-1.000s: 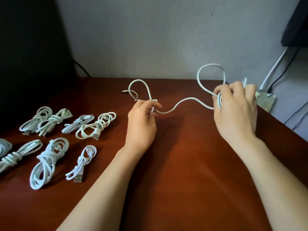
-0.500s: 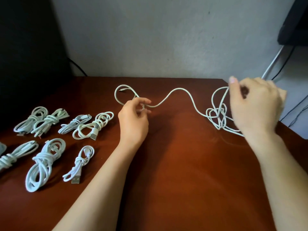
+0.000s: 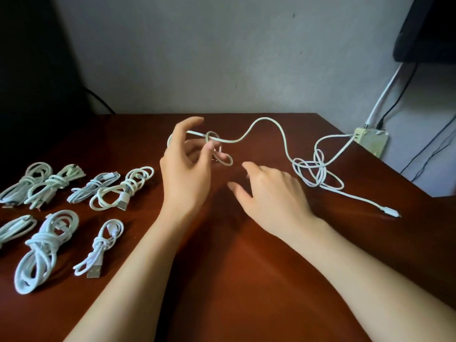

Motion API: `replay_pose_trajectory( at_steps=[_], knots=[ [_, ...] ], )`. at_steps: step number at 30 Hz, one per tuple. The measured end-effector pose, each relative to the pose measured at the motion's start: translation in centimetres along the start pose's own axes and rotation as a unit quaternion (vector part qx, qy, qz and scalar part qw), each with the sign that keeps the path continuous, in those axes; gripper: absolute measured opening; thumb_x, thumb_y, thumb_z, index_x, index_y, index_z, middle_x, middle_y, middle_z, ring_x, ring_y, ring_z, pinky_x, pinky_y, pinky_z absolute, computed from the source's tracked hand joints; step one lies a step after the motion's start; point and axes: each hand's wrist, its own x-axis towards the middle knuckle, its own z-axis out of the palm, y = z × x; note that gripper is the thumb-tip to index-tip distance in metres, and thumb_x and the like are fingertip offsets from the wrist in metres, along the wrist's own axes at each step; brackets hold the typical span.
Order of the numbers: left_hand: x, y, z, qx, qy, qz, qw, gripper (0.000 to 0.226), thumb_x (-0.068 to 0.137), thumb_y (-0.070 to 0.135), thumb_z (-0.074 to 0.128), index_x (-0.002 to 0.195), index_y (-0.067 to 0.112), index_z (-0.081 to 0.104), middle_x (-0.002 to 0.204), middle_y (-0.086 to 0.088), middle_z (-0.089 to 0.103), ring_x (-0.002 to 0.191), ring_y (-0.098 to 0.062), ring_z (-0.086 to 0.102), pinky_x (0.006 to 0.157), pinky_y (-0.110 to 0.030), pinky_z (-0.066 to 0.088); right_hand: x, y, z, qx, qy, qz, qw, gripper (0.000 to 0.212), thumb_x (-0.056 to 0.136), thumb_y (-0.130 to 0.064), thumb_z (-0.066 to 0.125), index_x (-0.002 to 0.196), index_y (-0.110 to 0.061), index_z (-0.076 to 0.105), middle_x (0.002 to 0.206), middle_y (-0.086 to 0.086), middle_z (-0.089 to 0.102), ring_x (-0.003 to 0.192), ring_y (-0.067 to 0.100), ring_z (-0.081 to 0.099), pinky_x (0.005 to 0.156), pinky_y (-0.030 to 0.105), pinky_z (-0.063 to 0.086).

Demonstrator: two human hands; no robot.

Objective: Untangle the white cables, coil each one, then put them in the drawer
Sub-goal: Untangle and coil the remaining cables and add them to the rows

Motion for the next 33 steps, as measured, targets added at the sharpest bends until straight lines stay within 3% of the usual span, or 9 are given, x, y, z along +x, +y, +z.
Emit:
replay_pose_trajectory(
  at_steps=[5, 8, 11, 16, 20, 23, 26, 29, 33],
  knots=[
    [0.1, 1.1, 0.0, -0.119, -0.054, -0.059, 0.99, 0.024, 0.094, 0.0, 0.054, 0.111, 0.017, 0.055, 0.082, -0.003, 0.074, 0.073, -0.018, 0.072, 0.063, -0.029, 0.057, 0.6, 1.3, 0.3, 0.115, 0.01, 0.009, 0.993, 0.043, 0.095, -0.047, 0.046, 0.13, -0.021, 0.048, 0.109, 0.004, 0.066, 0.097, 0.031, 0.062, 0.079, 0.042, 0.05],
    [0.1, 1.5, 0.0, -0.173, -0.083, -0.093, 0.977, 0.023, 0.095, 0.003, 0.053, 0.112, 0.017, 0.056, 0.083, -0.002, 0.074, 0.074, -0.015, 0.072, 0.061, -0.023, 0.055, 0.7, 1.5, 0.7, 0.226, 0.049, -0.013, 0.973, 0.022, 0.097, -0.029, 0.051, 0.11, -0.016, 0.063, 0.085, 0.002, 0.07, 0.077, 0.023, 0.066, 0.071, 0.041, 0.052],
    [0.2, 1.6, 0.1, -0.166, -0.064, -0.072, 0.981, 0.022, 0.097, 0.009, 0.052, 0.118, 0.013, 0.053, 0.087, -0.006, 0.072, 0.079, -0.017, 0.072, 0.066, -0.024, 0.056, 1.1, 1.5, 0.6, 0.31, 0.102, 0.024, 0.945, 0.023, 0.098, -0.018, 0.05, 0.084, -0.012, 0.068, 0.063, -0.003, 0.067, 0.057, 0.009, 0.065, 0.063, 0.03, 0.055],
    [0.5, 0.9, -0.2, -0.103, 0.032, -0.006, 0.994, 0.013, 0.094, 0.006, 0.054, 0.106, 0.011, 0.057, 0.084, -0.005, 0.066, 0.076, -0.011, 0.067, 0.072, -0.026, 0.055, 1.7, 2.4, -0.4, 0.418, 0.17, 0.152, 0.879, 0.035, 0.099, -0.021, 0.048, 0.068, -0.016, 0.064, 0.054, -0.005, 0.065, 0.049, 0.009, 0.064, 0.05, 0.018, 0.051],
    [-0.1, 0.5, -0.4, 0.067, 0.034, 0.089, 0.993, 0.011, 0.087, 0.01, 0.058, 0.089, 0.019, 0.065, 0.085, 0.009, 0.066, 0.084, -0.004, 0.063, 0.081, -0.022, 0.048, 2.0, 2.7, -1.4, 0.567, 0.178, 0.231, 0.771, 0.037, 0.101, -0.019, 0.045, 0.071, -0.006, 0.064, 0.05, 0.0, 0.064, 0.045, 0.01, 0.06, 0.046, 0.018, 0.047],
    [-0.4, 0.2, -0.2, 0.163, -0.052, 0.115, 0.979, 0.011, 0.083, 0.019, 0.06, 0.09, 0.022, 0.068, 0.09, 0.014, 0.067, 0.089, -0.002, 0.061, 0.083, -0.02, 0.045, 2.0, 2.5, -2.3, 0.647, 0.168, 0.241, 0.704, 0.037, 0.102, -0.02, 0.043, 0.075, -0.004, 0.062, 0.049, -0.002, 0.061, 0.044, 0.006, 0.056, 0.045, 0.015, 0.044],
    [-0.8, -0.2, 0.1, 0.244, -0.217, 0.072, 0.942, 0.02, 0.086, 0.037, 0.063, 0.099, 0.025, 0.071, 0.098, 0.017, 0.067, 0.097, -0.002, 0.059, 0.089, -0.02, 0.042, 1.9, 2.2, -3.0, 0.702, 0.162, 0.244, 0.649, 0.036, 0.102, -0.023, 0.043, 0.075, -0.006, 0.061, 0.048, -0.005, 0.058, 0.044, 0.003, 0.054, 0.045, 0.013, 0.043],
    [-1.2, 0.0, 0.3, 0.198, -0.337, -0.006, 0.921, 0.035, 0.09, 0.053, 0.05, 0.095, 0.025, 0.071, 0.095, 0.011, 0.071, 0.094, -0.003, 0.062, 0.084, -0.021, 0.044, 1.9, 2.0, -3.2, 0.725, 0.166, 0.242, 0.623, 0.034, 0.101, -0.022, 0.043, 0.078, -0.005, 0.061, 0.05, -0.005, 0.06, 0.048, 0.003, 0.058, 0.049, 0.012, 0.045],
    [-1.6, 0.4, 0.6, 0.158, -0.364, -0.025, 0.918, 0.046, 0.087, 0.061, 0.048, 0.09, 0.02, 0.07, 0.085, -0.002, 0.07, 0.082, -0.019, 0.063, 0.077, -0.032, 0.048, 1.9, 2.1, -3.1, 0.736, 0.175, 0.242, 0.608, 0.03, 0.101, -0.018, 0.044, 0.084, -0.002, 0.063, 0.059, 0.0, 0.066, 0.058, 0.007, 0.065, 0.056, 0.013, 0.049]
  ],
)
